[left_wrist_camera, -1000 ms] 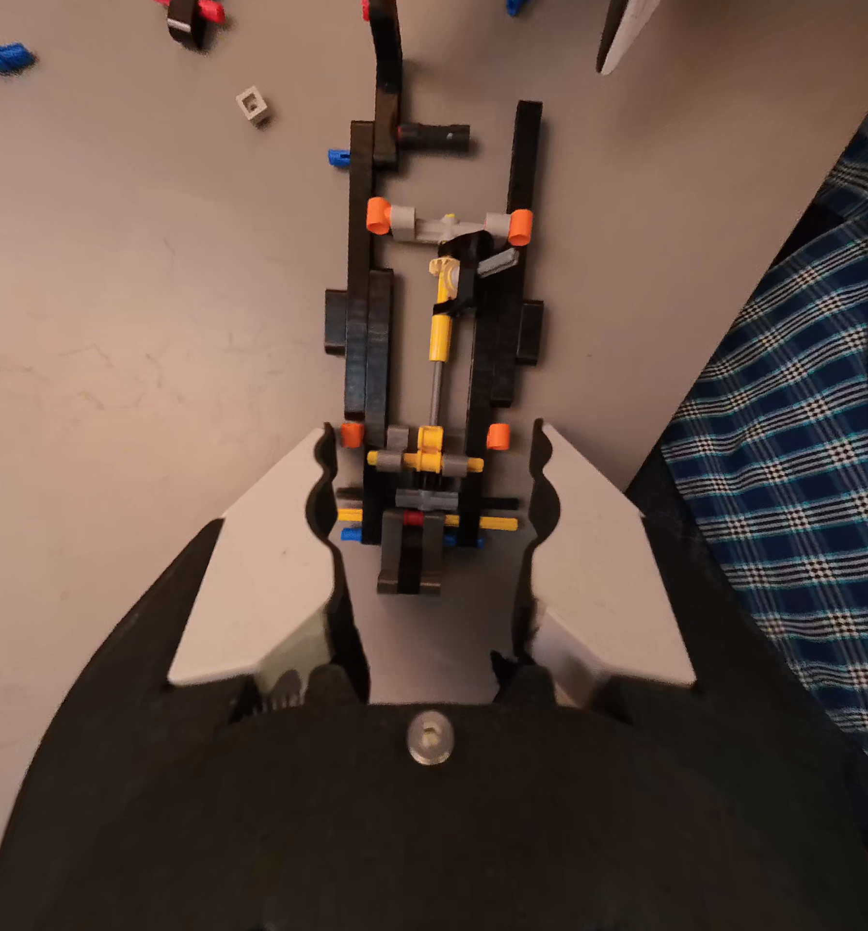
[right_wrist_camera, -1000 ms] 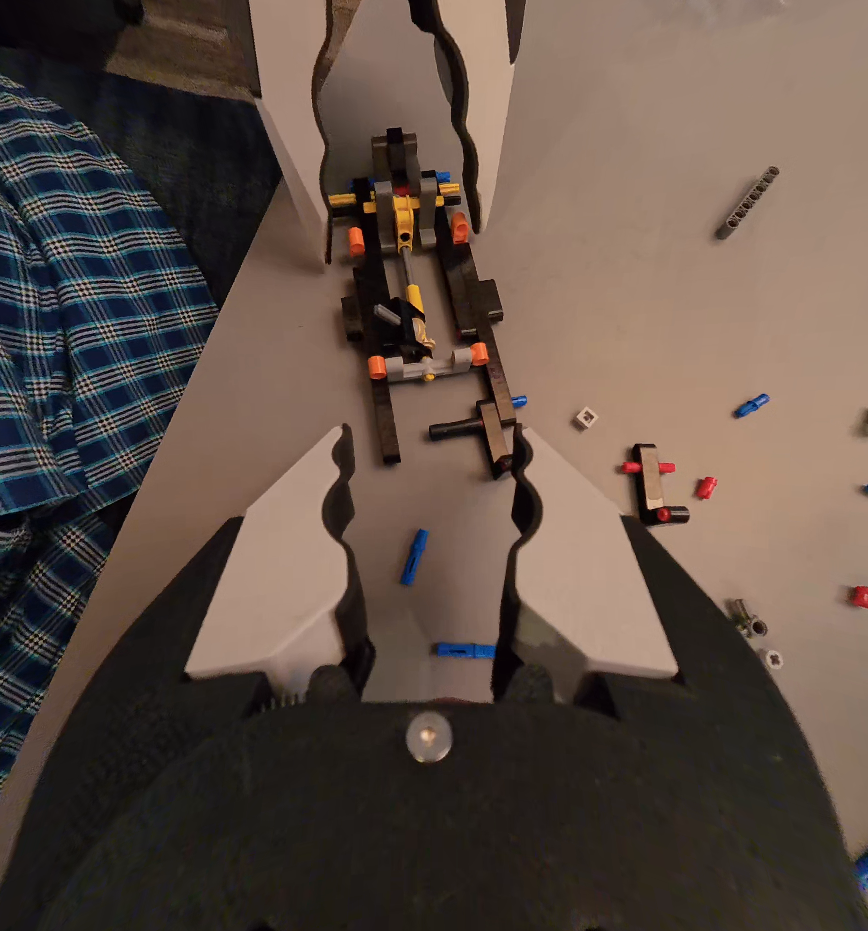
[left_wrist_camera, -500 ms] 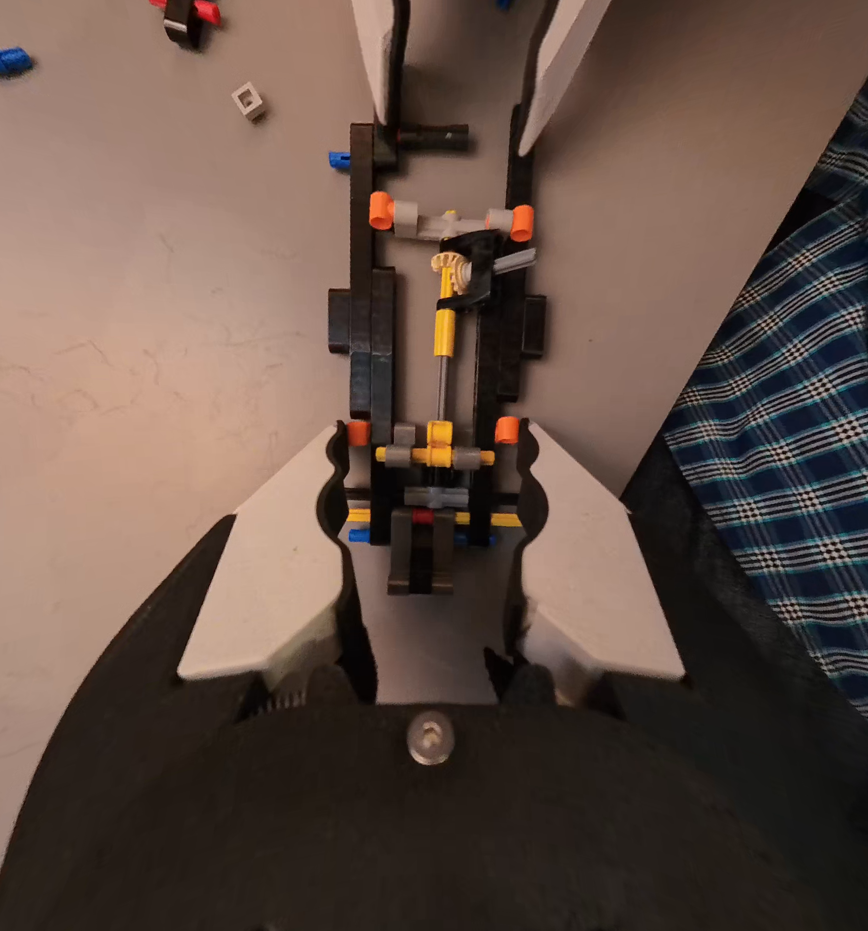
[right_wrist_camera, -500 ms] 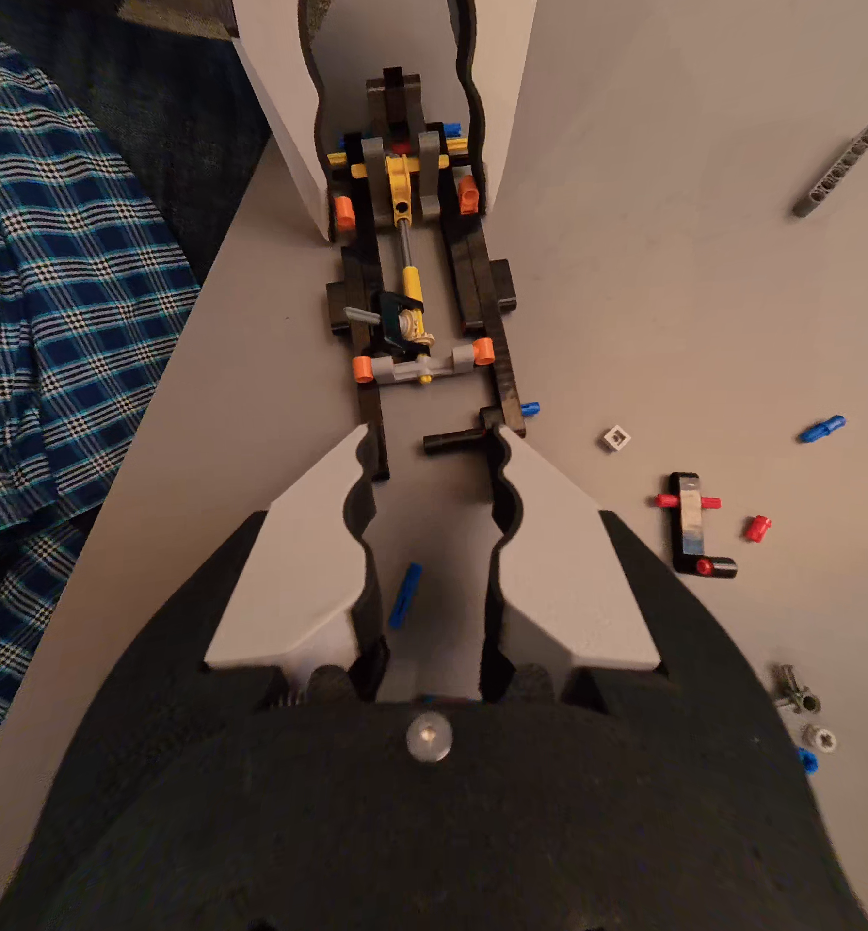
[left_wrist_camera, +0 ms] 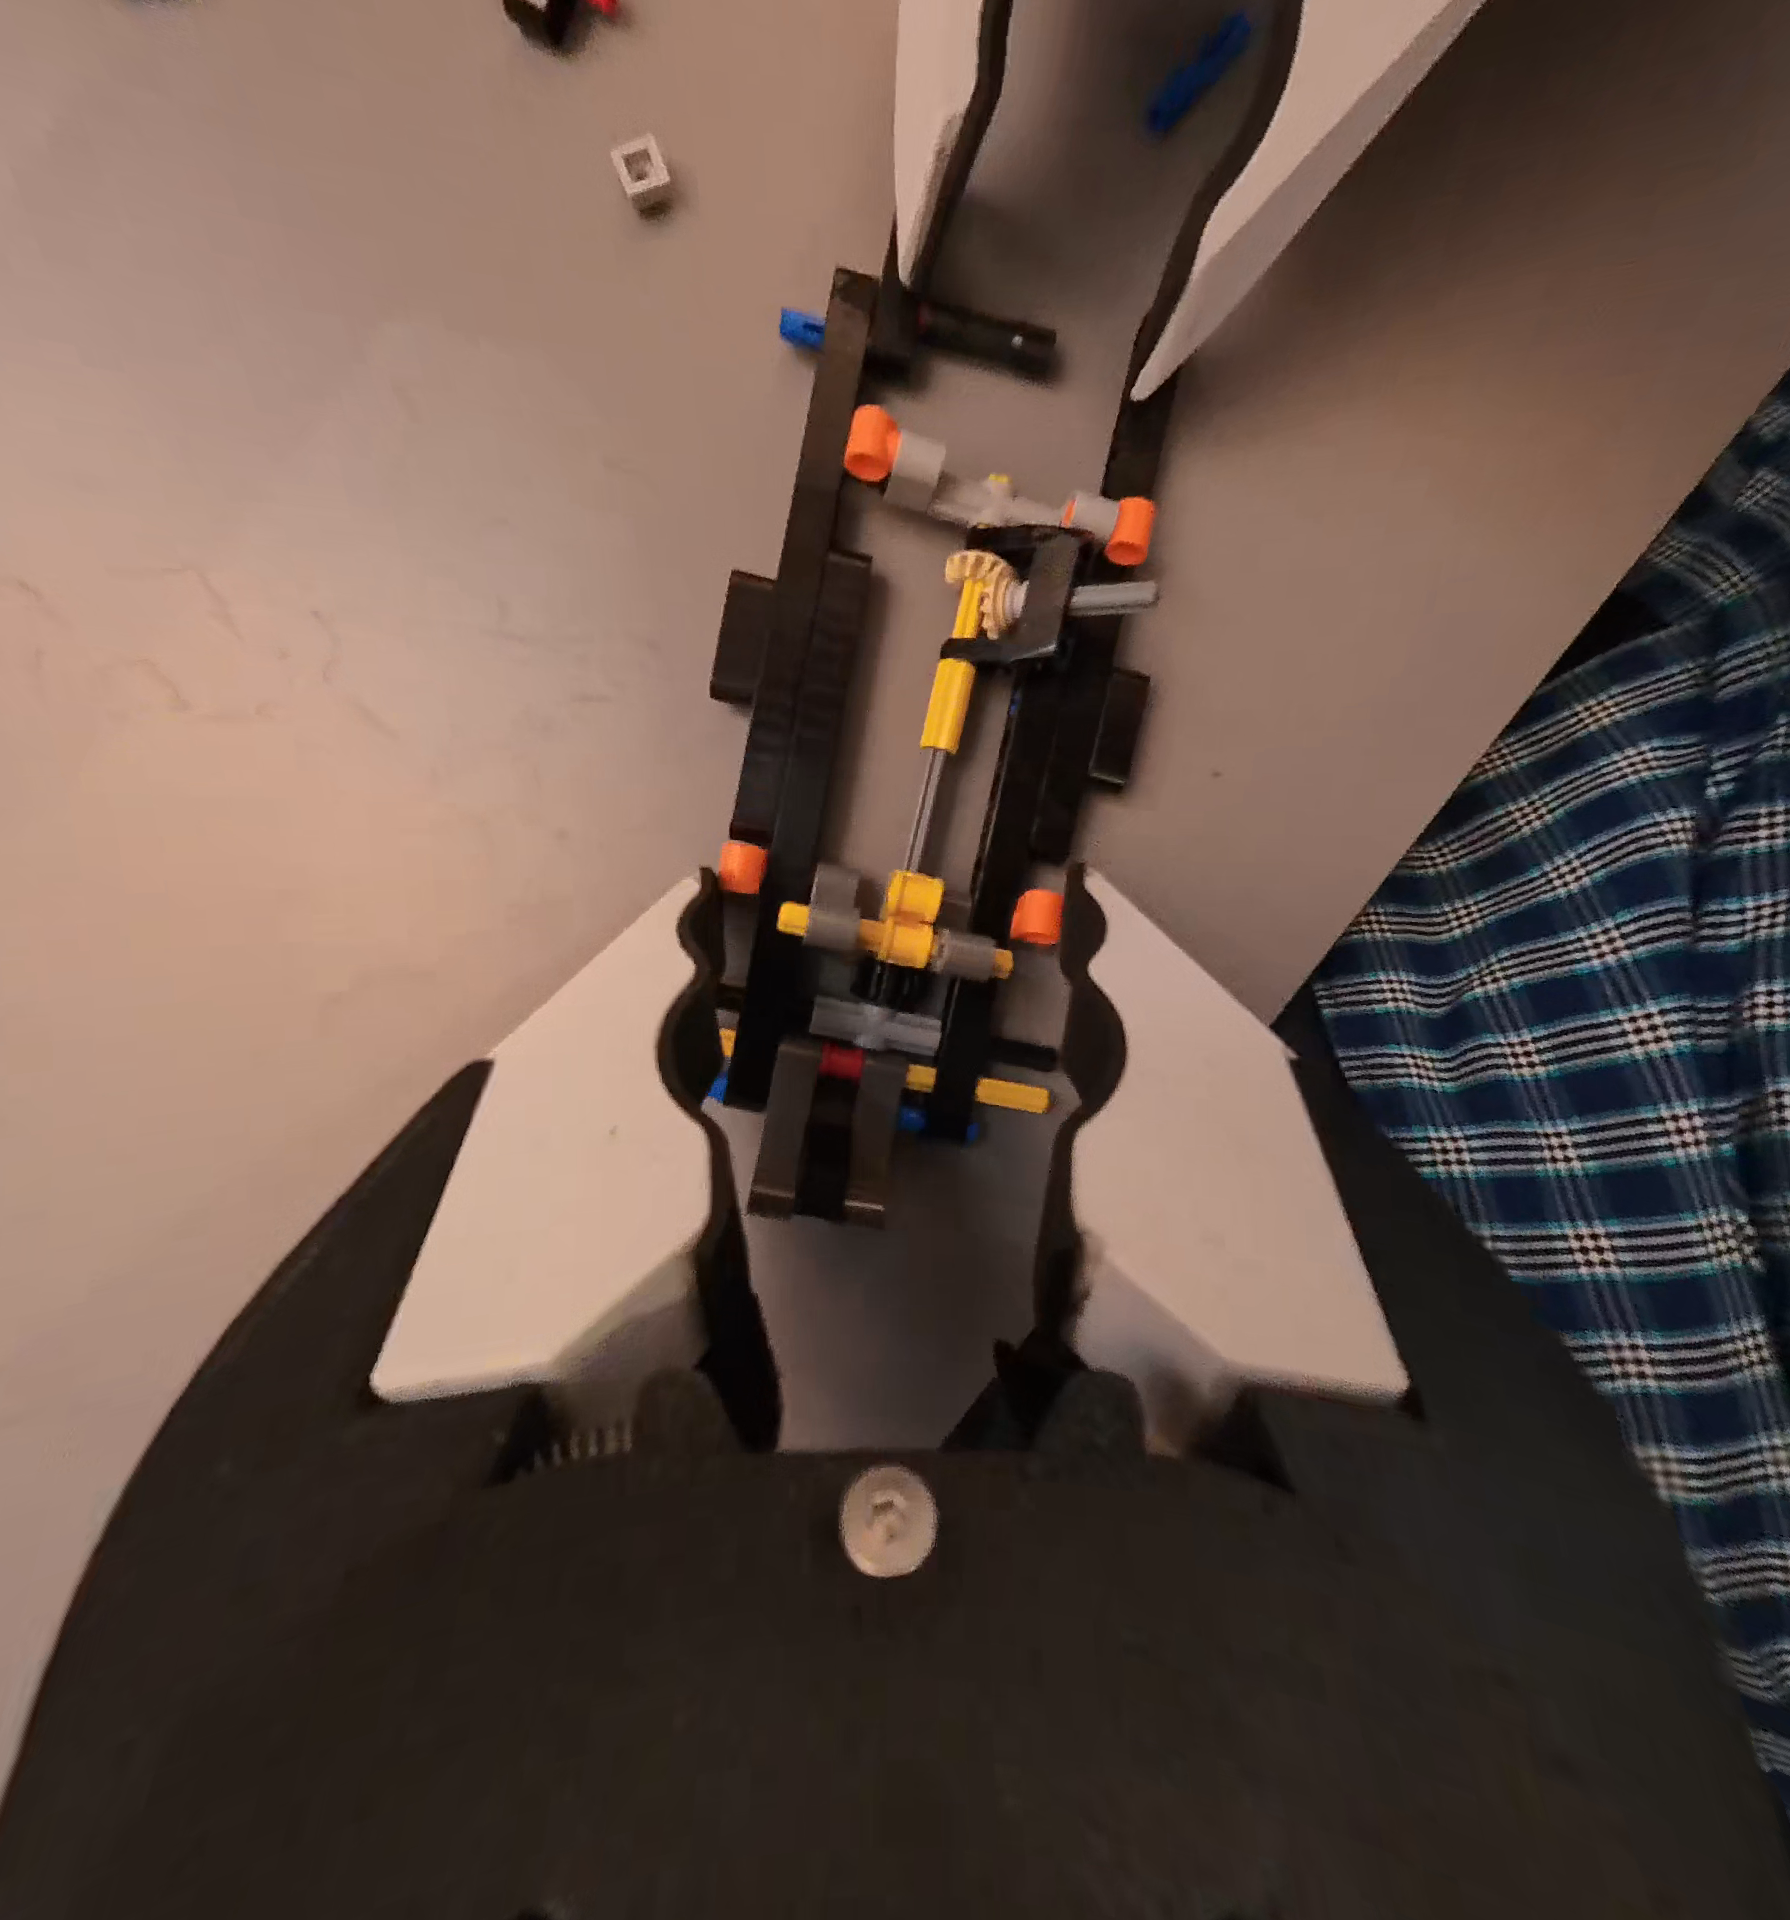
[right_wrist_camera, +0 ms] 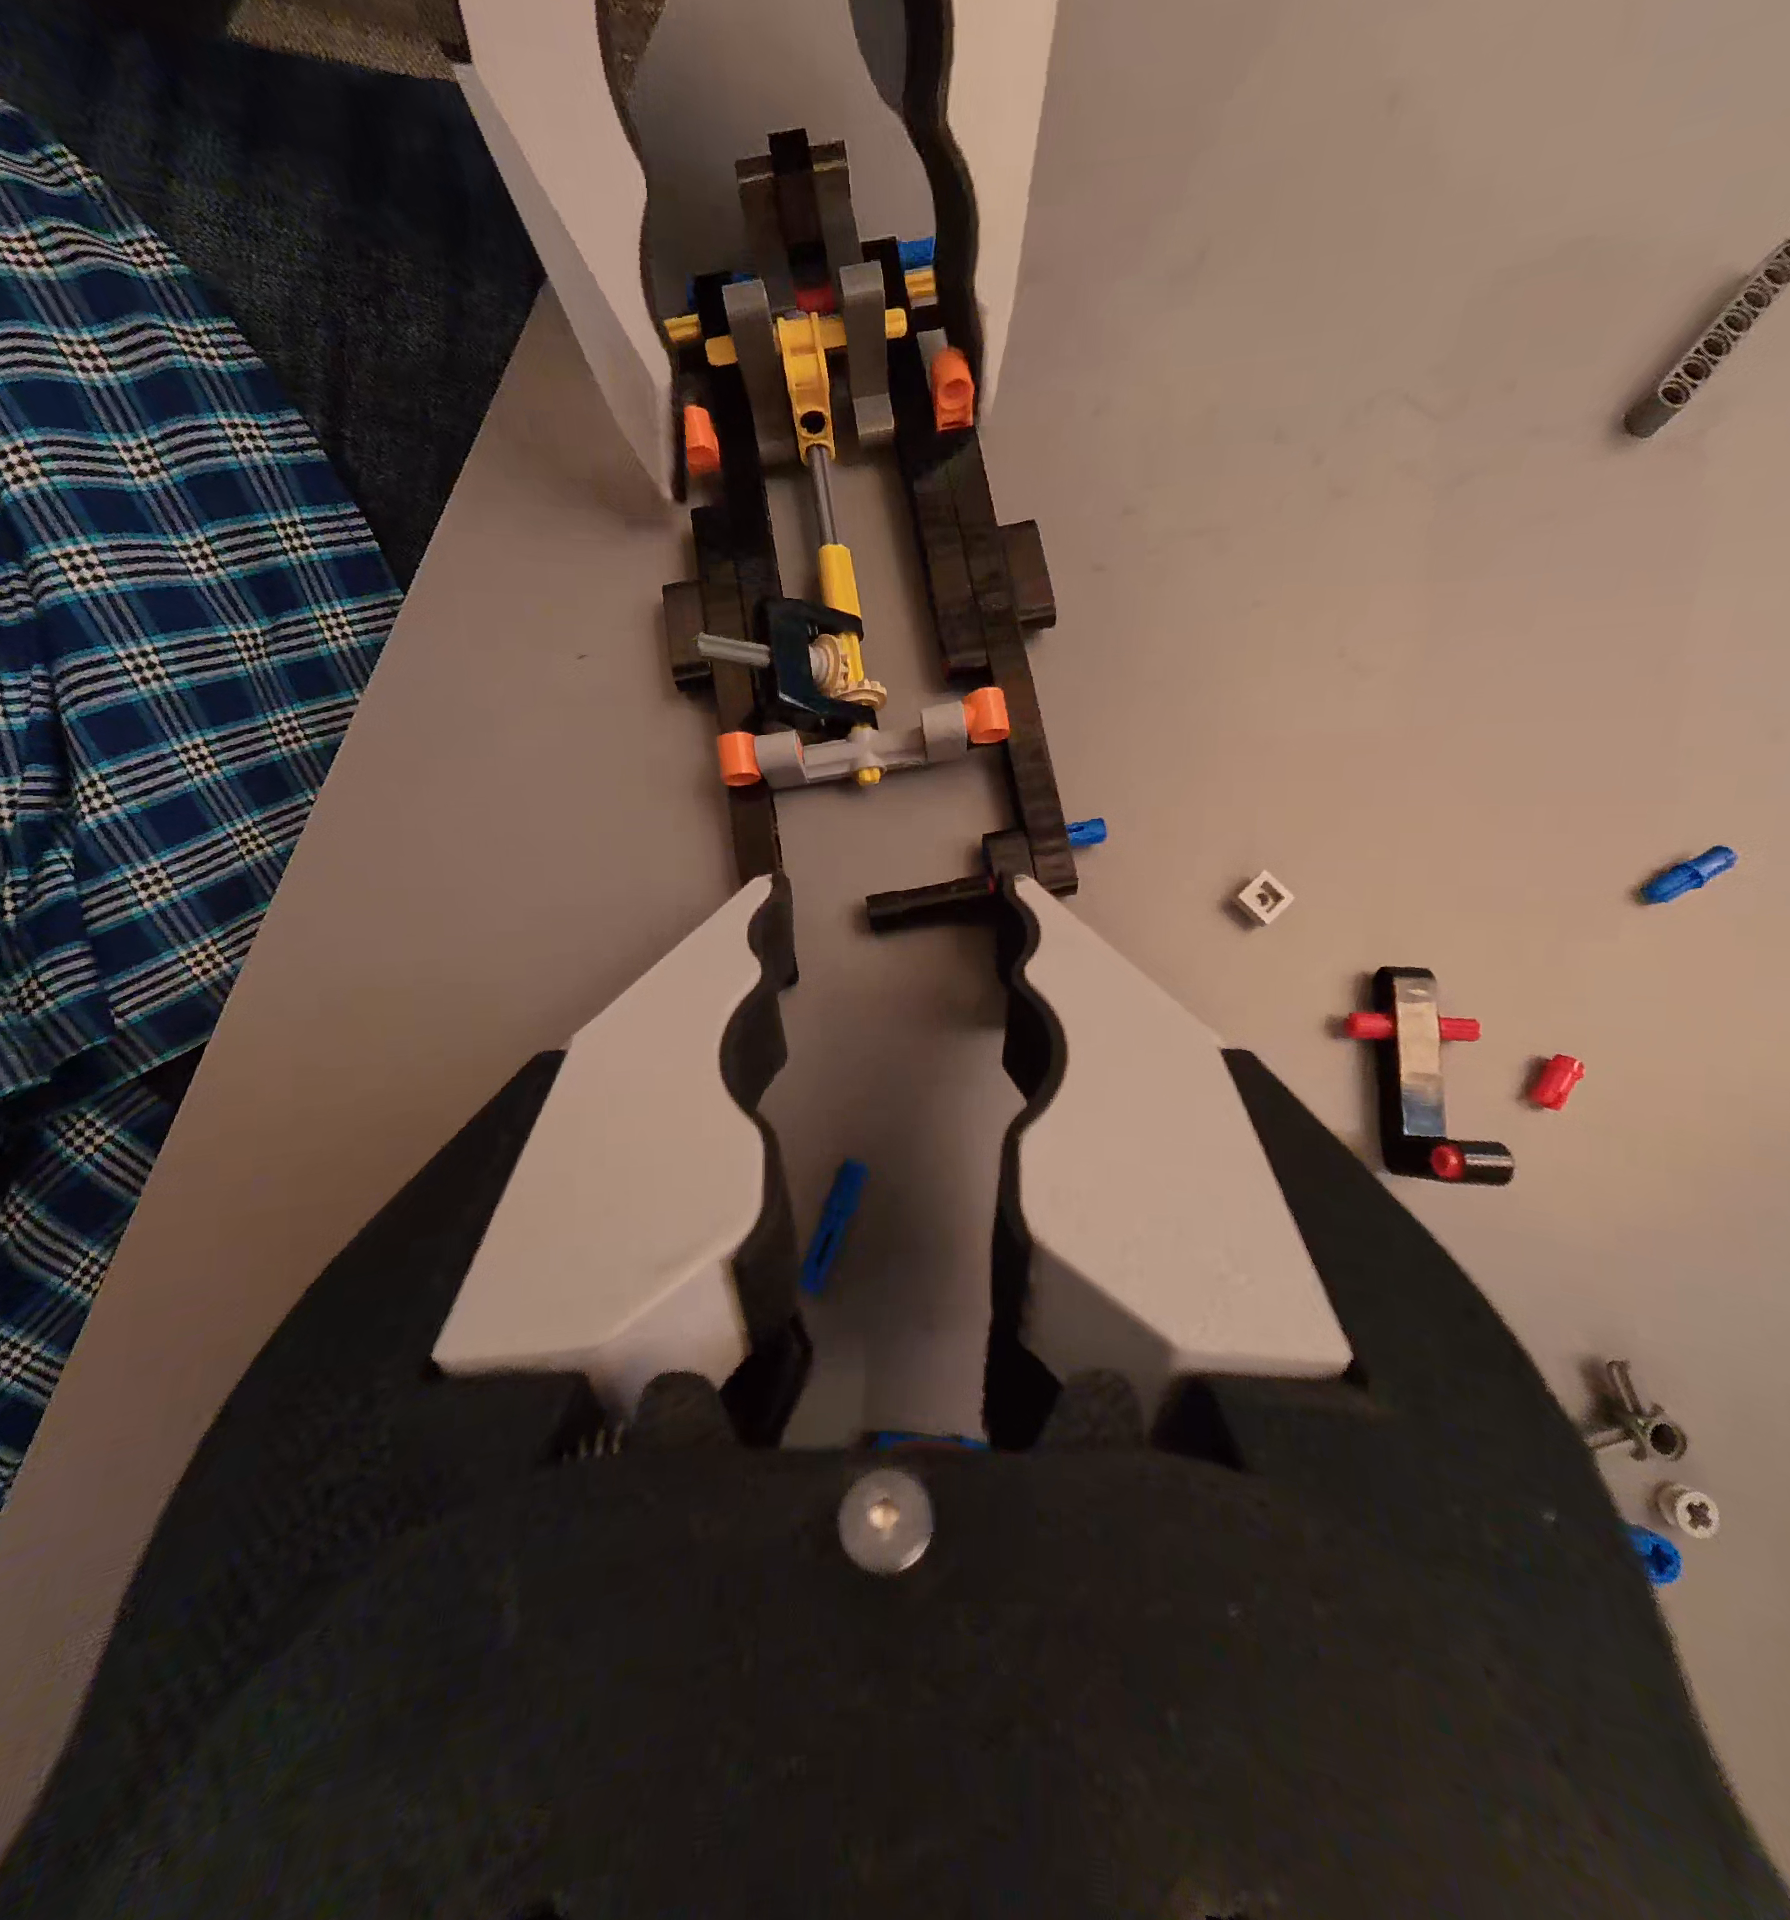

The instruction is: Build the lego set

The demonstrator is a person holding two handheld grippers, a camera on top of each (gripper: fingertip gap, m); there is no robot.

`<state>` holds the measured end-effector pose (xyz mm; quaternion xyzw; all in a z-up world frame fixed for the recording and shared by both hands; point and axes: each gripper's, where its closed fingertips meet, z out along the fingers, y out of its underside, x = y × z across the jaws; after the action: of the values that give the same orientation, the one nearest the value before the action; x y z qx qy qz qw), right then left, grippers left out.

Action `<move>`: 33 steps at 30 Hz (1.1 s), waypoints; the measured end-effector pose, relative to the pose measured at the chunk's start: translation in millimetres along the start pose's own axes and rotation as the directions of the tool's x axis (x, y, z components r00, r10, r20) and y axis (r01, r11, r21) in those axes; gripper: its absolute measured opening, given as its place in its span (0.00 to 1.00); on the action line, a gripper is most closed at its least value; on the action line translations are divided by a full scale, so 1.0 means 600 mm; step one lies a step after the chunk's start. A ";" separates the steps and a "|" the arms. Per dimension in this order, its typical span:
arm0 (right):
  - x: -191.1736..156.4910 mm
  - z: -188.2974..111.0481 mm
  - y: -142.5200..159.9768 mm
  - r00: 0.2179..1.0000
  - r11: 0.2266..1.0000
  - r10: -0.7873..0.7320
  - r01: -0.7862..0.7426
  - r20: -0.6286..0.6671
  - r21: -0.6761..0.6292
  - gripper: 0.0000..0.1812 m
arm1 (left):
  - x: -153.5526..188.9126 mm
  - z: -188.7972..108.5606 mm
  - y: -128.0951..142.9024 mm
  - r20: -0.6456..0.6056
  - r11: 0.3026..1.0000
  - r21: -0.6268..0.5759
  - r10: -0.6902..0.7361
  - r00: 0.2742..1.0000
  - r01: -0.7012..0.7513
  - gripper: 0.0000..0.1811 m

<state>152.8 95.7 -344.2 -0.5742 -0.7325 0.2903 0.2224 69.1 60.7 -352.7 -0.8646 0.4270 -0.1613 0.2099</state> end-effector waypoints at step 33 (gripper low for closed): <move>-0.017 -0.006 -0.052 0.998 0.994 -0.044 0.047 -0.035 0.098 0.28 | 0.001 -0.001 0.002 -0.025 0.997 0.028 0.070 0.997 -0.069 0.40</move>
<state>135.4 81.2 -319.9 -0.5504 -0.7265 0.3115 0.2689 68.6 59.4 -352.5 -0.8441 0.4573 -0.1710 0.2215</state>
